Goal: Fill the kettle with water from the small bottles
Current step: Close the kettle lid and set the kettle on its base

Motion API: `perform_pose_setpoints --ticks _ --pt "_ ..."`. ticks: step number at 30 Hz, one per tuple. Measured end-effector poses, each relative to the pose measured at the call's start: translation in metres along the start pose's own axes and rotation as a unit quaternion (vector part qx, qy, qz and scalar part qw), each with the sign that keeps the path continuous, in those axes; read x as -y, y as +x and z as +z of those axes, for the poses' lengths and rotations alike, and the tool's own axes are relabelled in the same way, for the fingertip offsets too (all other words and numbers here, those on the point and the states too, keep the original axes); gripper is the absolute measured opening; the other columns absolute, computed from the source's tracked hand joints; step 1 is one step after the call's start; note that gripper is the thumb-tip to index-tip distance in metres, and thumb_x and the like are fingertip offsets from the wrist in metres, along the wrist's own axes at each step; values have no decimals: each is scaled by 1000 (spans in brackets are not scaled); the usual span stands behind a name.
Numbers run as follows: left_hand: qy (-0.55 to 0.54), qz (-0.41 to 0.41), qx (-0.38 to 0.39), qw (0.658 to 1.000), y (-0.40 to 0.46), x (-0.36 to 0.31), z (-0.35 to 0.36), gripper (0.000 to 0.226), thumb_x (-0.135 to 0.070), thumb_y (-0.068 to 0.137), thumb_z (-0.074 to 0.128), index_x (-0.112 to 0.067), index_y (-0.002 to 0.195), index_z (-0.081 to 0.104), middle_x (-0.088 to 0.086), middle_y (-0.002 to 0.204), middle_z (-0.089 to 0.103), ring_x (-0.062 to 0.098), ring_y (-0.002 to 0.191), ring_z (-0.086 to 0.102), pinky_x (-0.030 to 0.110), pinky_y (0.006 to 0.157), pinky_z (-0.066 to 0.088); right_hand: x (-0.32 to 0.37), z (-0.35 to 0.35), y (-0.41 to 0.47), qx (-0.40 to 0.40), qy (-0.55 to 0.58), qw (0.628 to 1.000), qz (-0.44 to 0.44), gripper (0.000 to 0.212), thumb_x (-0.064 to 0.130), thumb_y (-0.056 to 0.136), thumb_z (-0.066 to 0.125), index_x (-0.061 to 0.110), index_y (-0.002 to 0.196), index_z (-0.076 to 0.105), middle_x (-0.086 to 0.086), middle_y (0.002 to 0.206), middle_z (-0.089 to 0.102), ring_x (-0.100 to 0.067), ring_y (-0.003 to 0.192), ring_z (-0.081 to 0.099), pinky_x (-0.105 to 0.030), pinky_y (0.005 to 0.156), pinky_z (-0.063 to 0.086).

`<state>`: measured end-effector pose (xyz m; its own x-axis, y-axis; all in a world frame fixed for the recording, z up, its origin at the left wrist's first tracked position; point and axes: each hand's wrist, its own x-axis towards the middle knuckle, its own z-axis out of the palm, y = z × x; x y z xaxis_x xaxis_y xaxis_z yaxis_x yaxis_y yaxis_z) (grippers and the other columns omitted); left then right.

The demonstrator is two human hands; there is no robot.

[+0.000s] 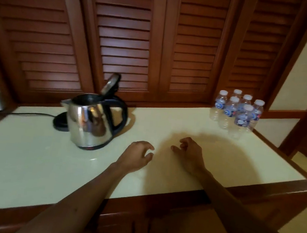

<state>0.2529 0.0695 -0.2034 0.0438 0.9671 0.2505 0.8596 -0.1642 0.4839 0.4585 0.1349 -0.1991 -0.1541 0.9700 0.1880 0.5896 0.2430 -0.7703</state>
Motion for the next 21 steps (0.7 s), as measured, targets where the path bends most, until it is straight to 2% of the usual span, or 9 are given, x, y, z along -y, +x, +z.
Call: perform_pose_setpoints --ticks 2,5,8,11,13,14,16,19,21 --pt "-8 3 -9 1000 -28 26 -27 21 -19 91 63 -16 109 73 -4 106 72 7 73 56 22 74 45 31 33 -13 20 21 999 -17 41 35 84 72 8 113 61 -2 98 62 -15 89 58 -22 77 44" --pt "-44 -16 -21 999 -67 66 -63 15 -14 88 62 -15 92 76 -5 90 74 10 68 61 30 70 54 71 68 -23 45 82 995 -20 36 33 85 72 10 111 63 -4 99 65 -20 93 62 -26 78 49" --pt "-98 -65 -82 990 -97 99 -97 17 -12 87 62 -19 80 76 -8 72 71 11 64 65 36 64 57 111 86 -23 22 153 987 -45 34 37 83 71 15 108 64 0 89 66 -24 88 66 -35 77 56" --pt "-156 -120 -154 968 -109 119 -131 22 -8 88 59 -19 76 75 -7 71 72 7 67 67 28 63 56 157 89 -17 -13 232 969 -80 33 19 90 65 9 121 59 0 89 65 -4 79 64 -18 69 52" --pt "-175 -139 -200 954 -105 128 -154 21 -5 90 59 -16 83 75 -9 76 72 3 72 66 20 66 54 180 85 -8 -6 266 959 -98 45 21 92 65 12 133 50 -4 106 65 2 91 63 -11 75 47" --pt "-193 -149 -221 944 -100 133 -163 18 -4 91 60 -16 90 74 -7 80 71 5 76 67 21 71 55 189 82 -4 13 269 958 -100 53 27 91 66 17 139 45 -4 118 62 -2 104 61 -11 81 46" --pt "-250 -165 -250 921 -86 141 -178 17 -5 91 63 -14 104 71 0 87 71 17 85 69 31 82 58 203 78 5 57 269 956 -97 67 33 89 67 27 147 33 1 136 51 -10 124 50 -20 98 41" --pt "-341 -183 -251 887 -67 147 -190 35 -10 93 66 -11 127 62 7 106 71 22 100 68 41 92 57 219 76 12 105 263 952 -116 69 26 91 65 28 149 28 8 138 47 -5 129 42 -28 107 31" --pt "-371 -183 -229 881 -62 146 -192 43 -11 95 63 -10 137 55 9 115 69 20 105 66 38 93 56 226 75 17 135 271 945 -122 58 24 91 64 32 143 38 16 128 54 1 122 48 -28 109 30"
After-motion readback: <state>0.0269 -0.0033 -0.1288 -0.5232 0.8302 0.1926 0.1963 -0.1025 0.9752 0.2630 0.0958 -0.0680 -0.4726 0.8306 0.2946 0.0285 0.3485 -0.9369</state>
